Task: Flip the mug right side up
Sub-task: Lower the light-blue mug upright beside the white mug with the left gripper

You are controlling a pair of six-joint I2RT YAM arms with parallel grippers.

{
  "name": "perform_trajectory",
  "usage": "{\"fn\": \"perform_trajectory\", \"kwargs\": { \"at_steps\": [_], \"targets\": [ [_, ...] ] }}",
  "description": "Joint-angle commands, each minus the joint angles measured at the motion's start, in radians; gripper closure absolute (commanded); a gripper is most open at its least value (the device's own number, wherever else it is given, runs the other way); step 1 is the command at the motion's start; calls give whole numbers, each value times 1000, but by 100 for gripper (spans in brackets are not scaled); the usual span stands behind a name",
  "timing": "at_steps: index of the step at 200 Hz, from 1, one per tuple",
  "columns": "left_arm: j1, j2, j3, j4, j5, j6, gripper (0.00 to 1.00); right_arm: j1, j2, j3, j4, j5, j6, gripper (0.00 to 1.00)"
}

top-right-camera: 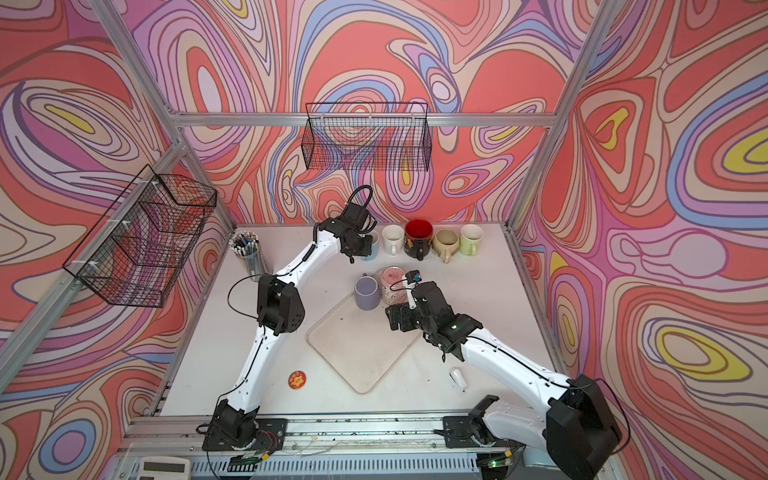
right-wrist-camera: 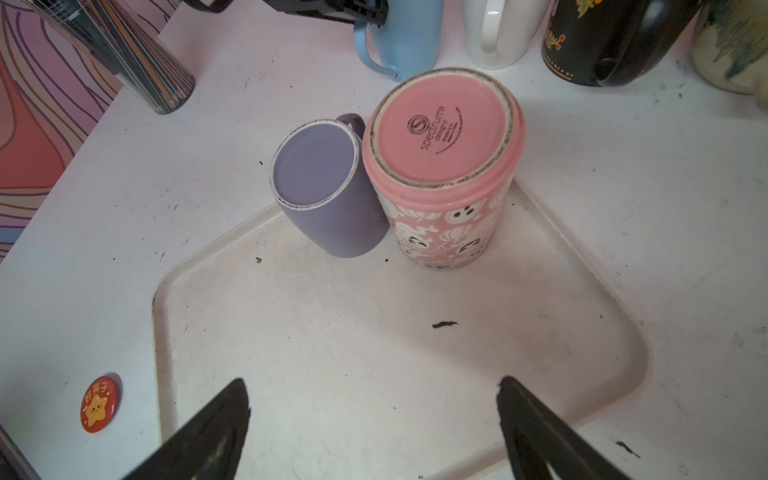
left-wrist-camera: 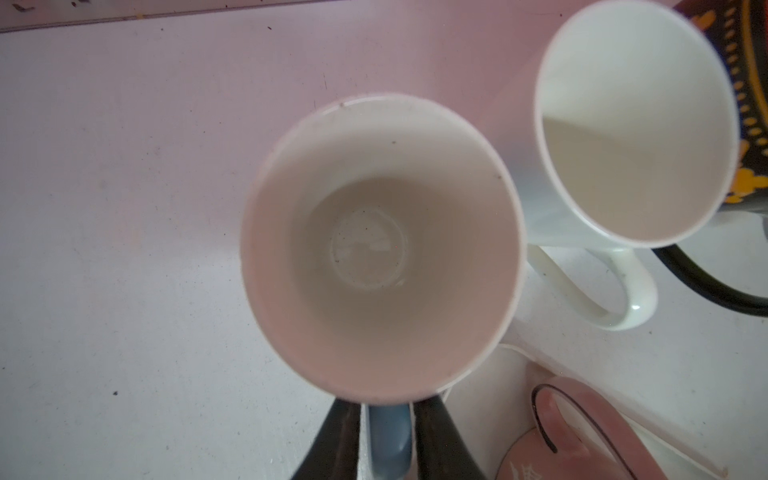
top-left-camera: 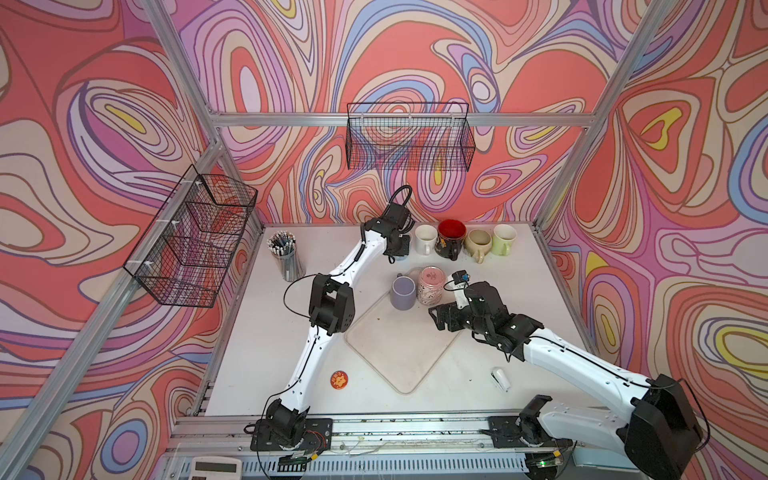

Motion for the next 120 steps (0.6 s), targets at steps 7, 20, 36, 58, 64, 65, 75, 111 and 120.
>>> {"fn": "perform_trajectory", "kwargs": {
  "at_steps": [7, 20, 36, 58, 64, 65, 75, 111, 120],
  "targets": [
    [6, 29, 34, 36, 12, -13, 75, -2, 0, 16, -6, 10, -5, 5],
    [7, 32, 37, 41, 25, -13, 75, -2, 1, 16, -7, 12, -4, 4],
    [8, 35, 39, 43, 34, -16, 75, -2, 6, 19, -9, 12, -4, 5],
    [10, 35, 42, 41, 38, -16, 74, -2, 15, 25, -12, 12, -5, 4],
    [12, 33, 43, 38, 41, -15, 73, -2, 17, 28, -14, 12, -5, 4],
    [12, 33, 44, 37, 41, -15, 73, -2, 16, 29, -14, 12, -6, 4],
    [12, 27, 44, 35, 43, -11, 71, -2, 21, 32, -15, 12, -6, 4],
    [12, -9, 36, 38, 60, -5, 62, -1, 29, 66, -58, 29, -6, 4],
    [12, -24, 26, 44, 66, -6, 61, -2, 23, 73, -71, 35, -4, 4]
  ]
}}
